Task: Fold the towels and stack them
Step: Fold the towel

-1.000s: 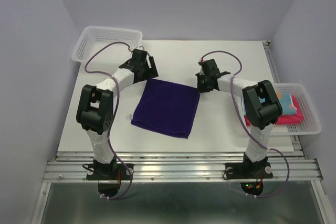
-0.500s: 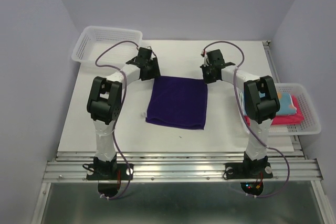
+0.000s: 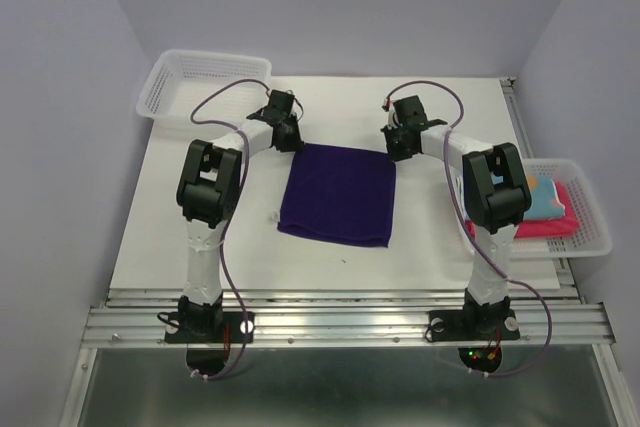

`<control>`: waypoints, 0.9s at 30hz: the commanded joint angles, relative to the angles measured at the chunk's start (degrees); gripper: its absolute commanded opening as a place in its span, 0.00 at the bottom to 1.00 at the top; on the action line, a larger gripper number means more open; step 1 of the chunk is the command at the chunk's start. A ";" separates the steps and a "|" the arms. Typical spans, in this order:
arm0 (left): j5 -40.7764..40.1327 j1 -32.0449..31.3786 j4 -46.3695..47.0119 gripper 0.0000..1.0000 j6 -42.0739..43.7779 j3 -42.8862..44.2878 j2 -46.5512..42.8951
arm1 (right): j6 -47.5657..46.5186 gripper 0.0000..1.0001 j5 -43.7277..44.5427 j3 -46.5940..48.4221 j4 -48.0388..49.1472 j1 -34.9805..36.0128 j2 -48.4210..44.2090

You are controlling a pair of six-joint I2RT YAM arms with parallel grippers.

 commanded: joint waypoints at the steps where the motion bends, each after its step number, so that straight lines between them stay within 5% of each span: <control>1: 0.97 -0.18 -1.91 0.24 0.87 4.79 3.03 | -1.19 0.01 -0.79 0.74 -0.73 -0.49 -2.22; 5: 0.54 -0.88 -1.83 0.00 1.66 4.19 2.86 | -1.72 0.01 -1.32 0.56 -1.00 -0.49 -2.66; 11: 0.54 -1.06 2.91 0.00 1.23 0.24 -2.75 | -3.04 0.01 -2.55 0.83 -2.49 -0.49 -4.06; 27: 3.96 -1.06 21.28 0.00 -3.08 -30.96 -27.89 | -0.94 0.01 -15.91 -14.81 0.67 -0.23 -21.28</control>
